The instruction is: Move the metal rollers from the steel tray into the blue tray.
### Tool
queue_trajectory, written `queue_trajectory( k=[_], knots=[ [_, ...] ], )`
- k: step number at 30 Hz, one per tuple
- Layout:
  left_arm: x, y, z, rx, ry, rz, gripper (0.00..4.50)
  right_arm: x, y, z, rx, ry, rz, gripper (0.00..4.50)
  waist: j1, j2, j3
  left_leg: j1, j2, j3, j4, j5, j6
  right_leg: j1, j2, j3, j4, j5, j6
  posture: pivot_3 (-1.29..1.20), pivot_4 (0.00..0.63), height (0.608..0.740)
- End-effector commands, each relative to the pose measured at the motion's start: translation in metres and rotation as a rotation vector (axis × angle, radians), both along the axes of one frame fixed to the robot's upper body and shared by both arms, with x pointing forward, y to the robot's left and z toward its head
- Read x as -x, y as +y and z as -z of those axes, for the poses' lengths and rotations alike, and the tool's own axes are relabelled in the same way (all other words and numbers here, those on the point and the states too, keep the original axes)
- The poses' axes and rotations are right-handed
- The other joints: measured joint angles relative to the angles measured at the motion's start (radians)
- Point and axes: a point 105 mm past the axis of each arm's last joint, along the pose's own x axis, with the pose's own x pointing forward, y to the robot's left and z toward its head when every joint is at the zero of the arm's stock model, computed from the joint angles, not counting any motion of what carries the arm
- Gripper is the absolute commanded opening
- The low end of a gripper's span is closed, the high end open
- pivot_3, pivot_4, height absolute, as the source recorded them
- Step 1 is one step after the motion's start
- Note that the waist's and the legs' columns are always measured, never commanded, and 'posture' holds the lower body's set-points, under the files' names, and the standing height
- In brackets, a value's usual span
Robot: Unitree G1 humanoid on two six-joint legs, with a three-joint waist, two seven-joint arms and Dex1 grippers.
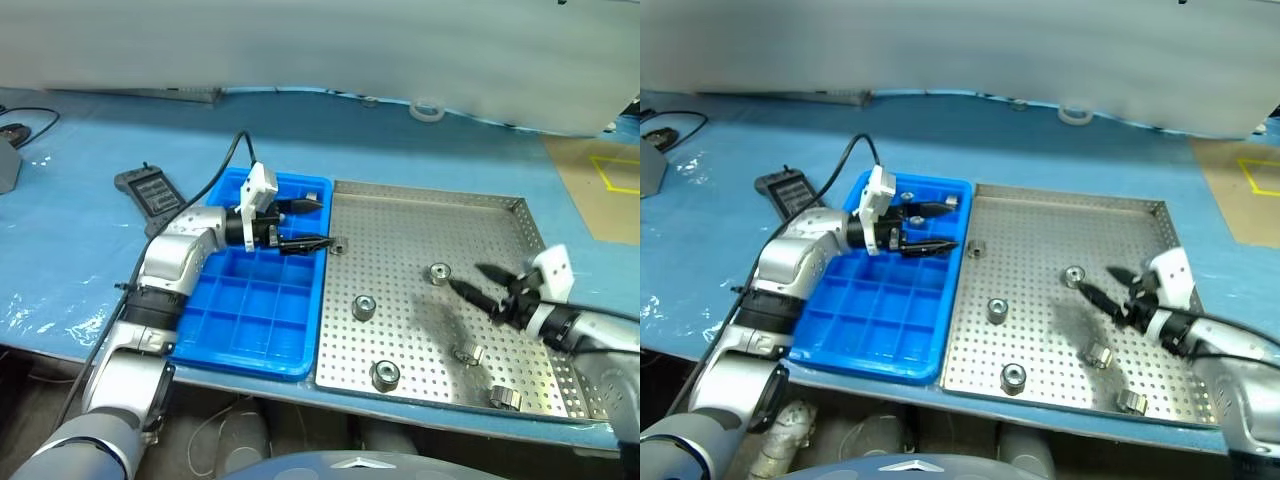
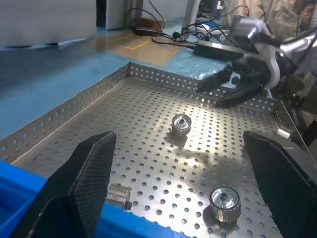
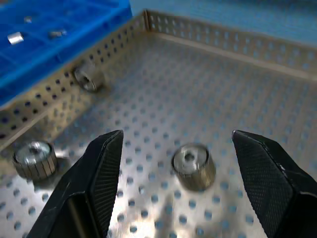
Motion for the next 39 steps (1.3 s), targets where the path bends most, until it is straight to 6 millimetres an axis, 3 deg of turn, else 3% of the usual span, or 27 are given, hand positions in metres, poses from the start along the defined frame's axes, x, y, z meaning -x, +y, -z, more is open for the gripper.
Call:
queue_trajectory(
  k=[1, 5, 15, 23, 35, 39],
  knots=[
    [0.0, -0.018, -0.017, -0.009, -0.002, 0.115, 4.34, 0.0, 0.017, -0.028, 0.018, -0.08, -0.072, 3.65, 0.004, 0.0, 0.0, 0.0, 0.0, 0.0, 0.0, 0.001, 0.001, 0.0, 0.0, 0.0, 0.0, 0.0, 0.0, -0.22, 0.15, 0.74],
    [0.003, -0.036, -0.009, -0.099, -0.005, 0.243, 4.34, 0.002, 0.028, -0.03, 0.058, -0.082, -0.111, 3.65, 0.002, 0.0, -0.001, 0.0, 0.0, 0.001, 0.0, 0.002, 0.003, 0.001, 0.0, 0.0, 0.0, 0.0, 0.0, -0.24, 0.15, 0.74],
    [0.018, -0.071, 0.016, -0.312, -0.048, 0.516, 4.34, 0.02, 0.031, -0.02, 0.02, -0.081, -0.031, 3.65, -0.003, 0.0, -0.001, -0.004, -0.002, 0.001, 0.004, 0.0, 0.006, -0.001, -0.003, -0.001, 0.0, 0.0, -0.001, -0.33, 0.15, 0.74],
    [0.026, -0.063, 0.066, -0.6, -0.166, 0.642, 4.34, 0.048, 0.039, 0.006, 0.044, -0.008, 0.021, 3.65, -0.019, 0.001, -0.002, -0.002, -0.001, 0.001, 0.004, -0.002, 0.006, 0.0, -0.002, 0.001, -0.001, 0.0, 0.0, -0.43, 0.15, 0.74],
    [0.033, -0.085, 0.088, -0.578, -0.11, 0.654, 4.34, 0.062, 0.045, 0.017, 0.039, 0.021, 0.07, 3.65, -0.045, -0.001, -0.003, -0.002, -0.001, 0.0, 0.004, -0.003, 0.005, 0.0, -0.002, 0.001, -0.001, 0.0, 0.0, -0.5, 0.15, 0.74],
    [0.032, -0.079, 0.101, -0.621, -0.089, 0.639, 4.34, 0.063, 0.04, 0.022, 0.061, 0.031, 0.098, 3.65, -0.055, -0.001, -0.003, -0.002, -0.001, 0.0, 0.004, -0.003, 0.005, 0.0, -0.002, 0.001, -0.002, 0.0, 0.0, -0.51, 0.15, 0.74]
  ],
)
